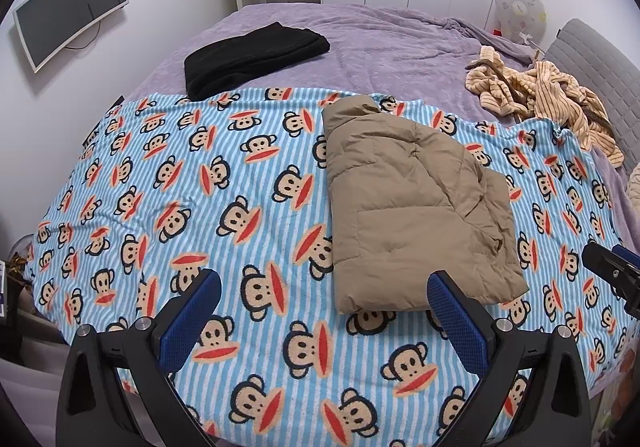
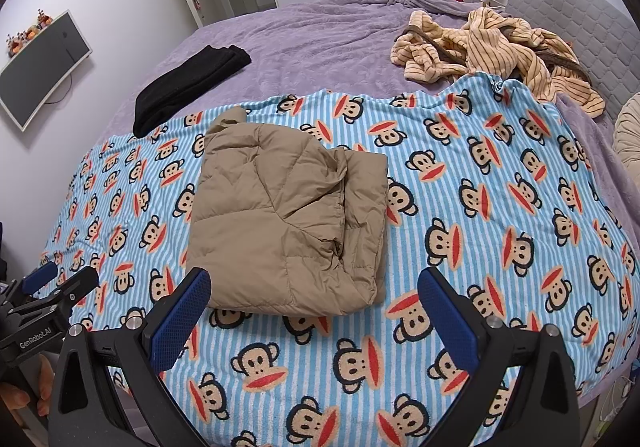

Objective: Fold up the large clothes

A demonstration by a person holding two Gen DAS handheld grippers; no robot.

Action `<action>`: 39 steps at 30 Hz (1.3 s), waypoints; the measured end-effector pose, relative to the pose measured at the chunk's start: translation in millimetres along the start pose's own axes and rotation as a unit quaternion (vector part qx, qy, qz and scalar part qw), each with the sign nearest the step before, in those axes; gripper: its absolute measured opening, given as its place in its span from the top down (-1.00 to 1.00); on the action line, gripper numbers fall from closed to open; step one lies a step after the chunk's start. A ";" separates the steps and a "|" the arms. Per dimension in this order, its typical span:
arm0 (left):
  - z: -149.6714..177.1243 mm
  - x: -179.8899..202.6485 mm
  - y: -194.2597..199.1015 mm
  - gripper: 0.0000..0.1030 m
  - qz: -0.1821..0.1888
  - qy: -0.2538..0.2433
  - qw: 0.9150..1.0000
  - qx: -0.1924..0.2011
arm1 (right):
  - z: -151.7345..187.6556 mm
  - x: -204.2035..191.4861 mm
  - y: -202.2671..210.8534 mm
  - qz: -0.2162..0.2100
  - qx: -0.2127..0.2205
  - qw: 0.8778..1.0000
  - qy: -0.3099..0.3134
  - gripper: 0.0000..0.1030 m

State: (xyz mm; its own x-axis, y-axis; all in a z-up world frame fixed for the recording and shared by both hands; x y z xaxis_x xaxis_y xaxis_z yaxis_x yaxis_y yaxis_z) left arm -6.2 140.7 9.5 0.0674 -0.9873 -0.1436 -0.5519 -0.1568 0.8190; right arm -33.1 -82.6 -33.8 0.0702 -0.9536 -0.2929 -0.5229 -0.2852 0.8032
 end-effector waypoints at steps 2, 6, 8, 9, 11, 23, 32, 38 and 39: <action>0.0 -0.2 -0.4 -1.00 0.000 0.000 1.000 0.000 | -0.3 0.0 0.3 0.000 0.000 1.000 0.000 -0.99; -0.7 -0.2 -0.2 -1.00 -0.001 -0.001 1.000 0.000 | -0.5 0.1 0.4 -0.001 0.000 1.000 0.001 -0.99; -0.9 -0.1 -0.1 -1.00 -0.001 0.000 1.000 0.000 | 0.2 -0.2 -0.1 0.000 0.000 1.000 0.000 -0.99; -0.8 -0.2 -0.3 -1.00 -0.001 -0.001 1.000 0.000 | 0.2 -0.4 0.2 -0.001 0.000 1.000 0.000 -0.99; -1.0 -0.2 -0.2 -1.00 -0.002 0.000 1.000 0.000 | 0.0 -0.8 0.6 -0.001 0.000 1.000 0.000 -0.99; -1.6 -0.8 -0.4 -1.00 -0.001 0.000 1.000 0.000 | -0.3 -1.5 1.3 -0.001 0.000 1.000 -0.001 -0.99; -2.2 -1.3 -1.3 -1.00 -0.001 -0.002 1.000 0.000 | 0.1 -2.1 1.5 -0.001 0.000 1.000 -0.002 -0.99; -2.7 -1.2 -0.4 -1.00 0.001 0.000 1.000 0.000 | 0.4 -2.2 1.4 -0.001 0.001 1.000 -0.002 -0.99; -2.7 -1.4 0.1 -1.00 0.000 0.001 1.000 0.000 | 0.2 -2.2 1.8 0.000 0.000 1.000 -0.002 -0.99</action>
State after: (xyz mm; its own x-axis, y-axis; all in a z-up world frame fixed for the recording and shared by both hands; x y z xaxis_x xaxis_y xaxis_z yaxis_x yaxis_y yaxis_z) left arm -4.1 142.0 11.3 0.0692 -0.9874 -0.1421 -0.5518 -0.1566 0.8191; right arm -34.3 -81.0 -31.7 0.0676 -0.9529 -0.2955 -0.5235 -0.2860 0.8026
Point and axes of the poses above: each gripper's, at about its wrist camera, not at the fingertips, and y roughly against the way its jaws point, x to its right, z to its underside, the point moved 4 cm from there along -y, roughly the way its jaws point, and after that the axes turned 10 degrees about -z, right-handed, at the moved point
